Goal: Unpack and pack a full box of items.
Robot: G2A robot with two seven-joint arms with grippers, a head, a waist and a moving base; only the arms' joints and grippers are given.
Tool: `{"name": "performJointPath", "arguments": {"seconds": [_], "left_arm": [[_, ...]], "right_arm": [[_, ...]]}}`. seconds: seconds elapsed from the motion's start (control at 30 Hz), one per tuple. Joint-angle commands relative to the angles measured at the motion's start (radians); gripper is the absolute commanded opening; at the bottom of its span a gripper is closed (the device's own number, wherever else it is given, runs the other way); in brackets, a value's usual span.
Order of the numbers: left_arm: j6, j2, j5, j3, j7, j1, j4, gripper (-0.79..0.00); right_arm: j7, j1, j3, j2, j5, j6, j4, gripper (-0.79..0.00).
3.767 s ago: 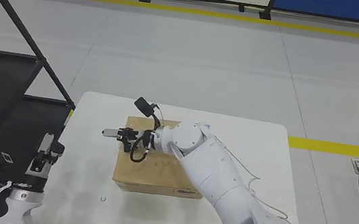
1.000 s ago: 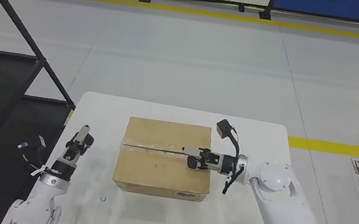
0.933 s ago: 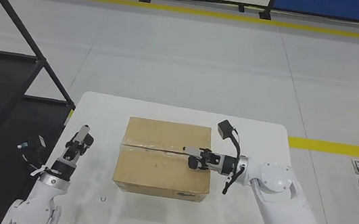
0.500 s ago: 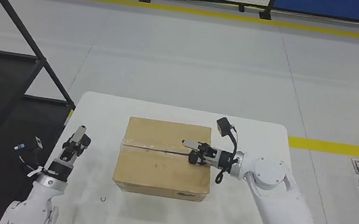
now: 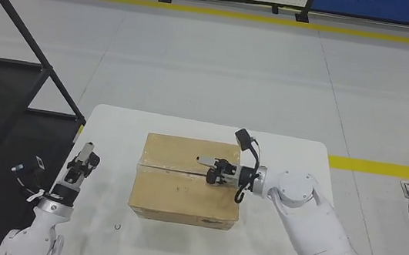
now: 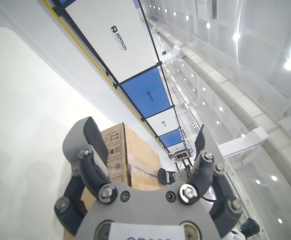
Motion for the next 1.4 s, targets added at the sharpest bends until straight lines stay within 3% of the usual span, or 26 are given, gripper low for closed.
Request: {"name": "performJointPath", "arguments": {"seconds": [0.0,0.7,1.07,1.37], "left_arm": [[-0.002,0.001,-0.007,-0.006,0.002,0.004,0.004,0.0],[-0.042,0.01,-0.086,-0.088,0.003,0.054,0.042,0.0],[-0.073,0.015,-0.116,-0.121,-0.027,0.081,0.052,0.0],[-0.09,0.021,-0.12,-0.122,-0.083,0.077,0.069,0.0]], "right_arm": [[0.003,0.033,-0.036,-0.014,0.011,-0.002,0.033,0.0],[0.018,0.311,-0.339,-0.244,0.176,-0.109,0.436,0.0],[-0.067,0.373,-0.413,-0.378,0.217,-0.175,0.605,0.0],[-0.082,0.398,-0.419,-0.45,0.242,-0.236,0.707,0.0]]}}
